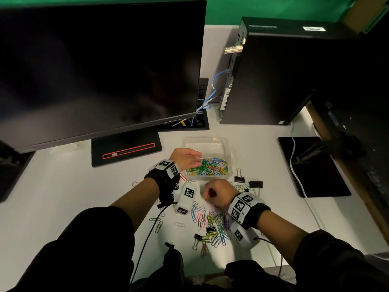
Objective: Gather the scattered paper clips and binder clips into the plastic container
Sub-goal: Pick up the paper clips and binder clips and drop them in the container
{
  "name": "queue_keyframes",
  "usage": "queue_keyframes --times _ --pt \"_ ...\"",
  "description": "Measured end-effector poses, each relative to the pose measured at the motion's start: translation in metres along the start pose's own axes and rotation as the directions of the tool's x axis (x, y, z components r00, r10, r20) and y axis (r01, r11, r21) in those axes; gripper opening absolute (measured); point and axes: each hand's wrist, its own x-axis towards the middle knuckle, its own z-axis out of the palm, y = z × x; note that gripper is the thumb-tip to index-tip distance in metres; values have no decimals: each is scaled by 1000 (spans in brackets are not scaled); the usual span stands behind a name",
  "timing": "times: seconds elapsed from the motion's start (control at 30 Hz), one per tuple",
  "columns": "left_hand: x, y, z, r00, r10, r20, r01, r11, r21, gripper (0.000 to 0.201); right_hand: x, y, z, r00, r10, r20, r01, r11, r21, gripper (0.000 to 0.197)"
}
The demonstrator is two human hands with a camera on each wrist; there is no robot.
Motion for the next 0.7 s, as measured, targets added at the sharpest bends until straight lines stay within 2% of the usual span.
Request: queue_keyframes --times 0.1,0.13,0.23,0.3,0.37,0.43,0.5,0.57,0.7 --pt "-4 2 5 997 -67 35 66 998 6 22 1 7 -5 998 8 -56 -5 999 48 13" --pt "-5 0 6 998 -57 18 56 997 55 22 1 9 -7 997 12 -75 -7 998 62 13" --pt "-9 -7 6 998 43 -56 -30 976 216 28 -3 16 -13 994 34 -102 -23 994 109 13" --pt "-15 -11 3 989 143 -39 -124 944 305 32 -6 20 -20 990 44 -137 -25 991 135 13" --pt "-23 -14 -3 971 238 -5 -211 869 448 31 -7 24 -29 978 63 -197 -28 984 177 13" --pt "-33 -18 -8 967 253 19 -222 807 547 26 -6 24 -41 959 100 -264 -35 971 238 14" --pt "-43 -26 -10 973 217 72 -214 751 625 21 -3 21 -52 934 128 -334 -22 953 302 15" --pt "-51 -37 -10 979 152 134 -201 641 740 20 2 20 -61 903 147 -404 5 936 352 21" --pt "-60 -59 -2 976 -1 218 -198 413 889 41 10 19 -65 876 156 -456 20 933 358 29"
